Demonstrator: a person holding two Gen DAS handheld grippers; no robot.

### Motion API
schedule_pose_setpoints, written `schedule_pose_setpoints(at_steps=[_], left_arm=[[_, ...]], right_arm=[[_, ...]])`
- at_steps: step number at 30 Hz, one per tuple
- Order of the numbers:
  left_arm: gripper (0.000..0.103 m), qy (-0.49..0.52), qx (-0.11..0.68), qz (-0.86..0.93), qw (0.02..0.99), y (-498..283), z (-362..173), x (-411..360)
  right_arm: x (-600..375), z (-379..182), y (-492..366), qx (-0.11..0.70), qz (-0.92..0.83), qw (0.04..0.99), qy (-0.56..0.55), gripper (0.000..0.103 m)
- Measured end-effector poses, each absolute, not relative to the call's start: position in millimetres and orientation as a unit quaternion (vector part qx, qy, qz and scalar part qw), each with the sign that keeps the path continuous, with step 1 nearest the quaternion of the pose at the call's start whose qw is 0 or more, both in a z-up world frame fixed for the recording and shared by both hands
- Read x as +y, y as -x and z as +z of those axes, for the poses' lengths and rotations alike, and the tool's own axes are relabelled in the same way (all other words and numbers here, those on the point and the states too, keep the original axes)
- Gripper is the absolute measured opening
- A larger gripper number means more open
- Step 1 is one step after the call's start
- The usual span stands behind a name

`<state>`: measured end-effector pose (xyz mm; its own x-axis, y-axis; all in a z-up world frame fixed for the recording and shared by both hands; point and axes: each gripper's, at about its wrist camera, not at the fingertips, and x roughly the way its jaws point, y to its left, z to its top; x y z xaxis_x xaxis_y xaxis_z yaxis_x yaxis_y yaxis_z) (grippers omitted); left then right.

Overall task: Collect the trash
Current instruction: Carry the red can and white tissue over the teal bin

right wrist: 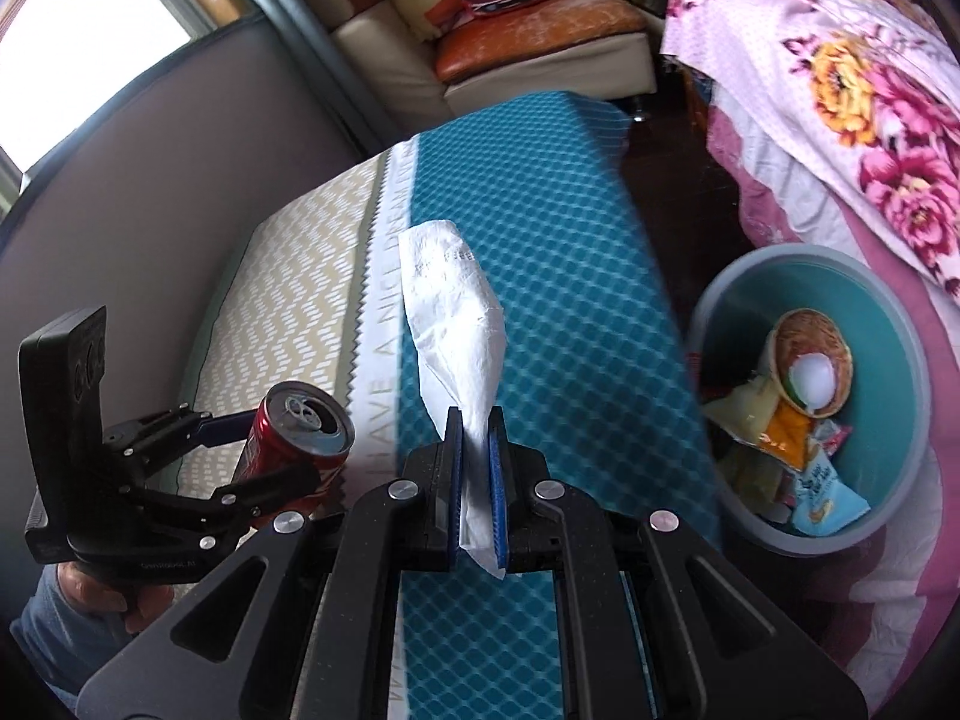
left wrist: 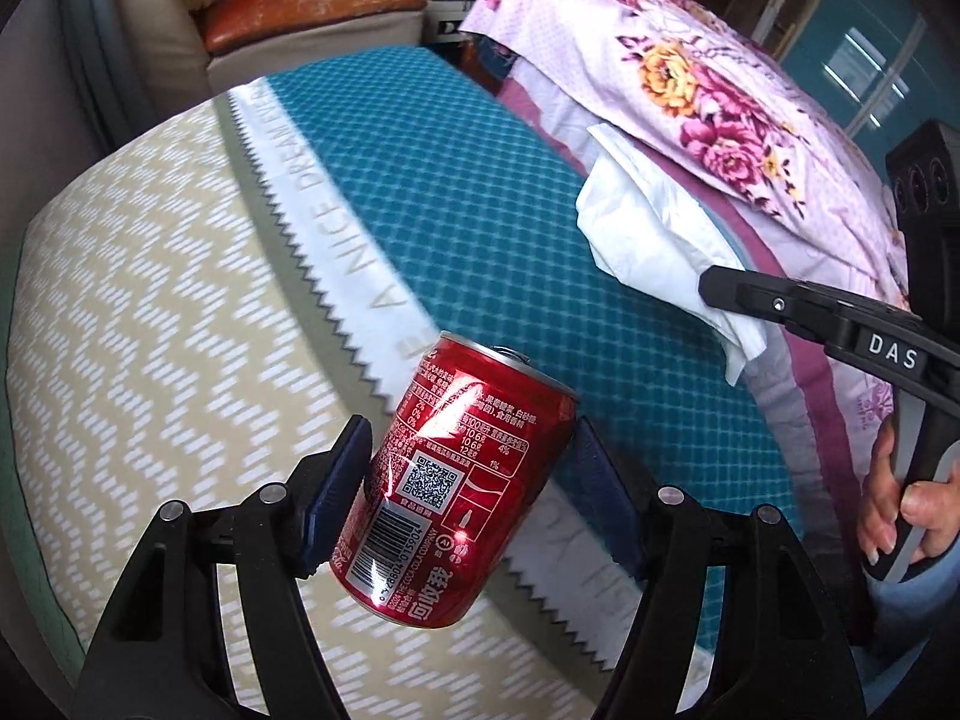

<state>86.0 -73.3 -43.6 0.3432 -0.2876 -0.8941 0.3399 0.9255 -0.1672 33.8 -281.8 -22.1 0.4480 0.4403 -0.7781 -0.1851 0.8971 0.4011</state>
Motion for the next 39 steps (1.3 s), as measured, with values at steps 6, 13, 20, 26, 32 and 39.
schedule_pose_setpoints(at_steps=[6,13,20,26,32,39], left_arm=[[0.069,-0.056,0.535,-0.223,0.813,-96.7,-38.3,-127.1],[0.066,-0.078,0.521,-0.266,0.807,-110.2,-32.8,-189.0],[0.065,-0.085,0.520,-0.286,0.801,-120.4,-35.5,-235.0],[0.065,-0.100,0.496,-0.294,0.811,-135.0,-23.7,-277.9],[0.065,-0.114,0.487,-0.308,0.809,-142.9,-30.9,-319.4],[0.065,-0.133,0.488,-0.319,0.801,-142.1,-48.9,-345.5]], right_arm=[[-334.4,-18.0,-32.3,0.468,0.138,0.860,-0.149,0.008],[-401.9,-13.1,-25.9,0.445,0.085,0.873,-0.180,0.008],[-451.4,-17.2,-20.9,0.439,0.056,0.875,-0.198,0.008],[-478.8,-23.3,-23.1,0.435,0.034,0.873,-0.219,0.008],[-508.2,-31.3,-21.5,0.440,0.002,0.868,-0.231,0.008],[-530.7,-34.3,-21.6,0.444,-0.022,0.866,-0.229,0.008]])
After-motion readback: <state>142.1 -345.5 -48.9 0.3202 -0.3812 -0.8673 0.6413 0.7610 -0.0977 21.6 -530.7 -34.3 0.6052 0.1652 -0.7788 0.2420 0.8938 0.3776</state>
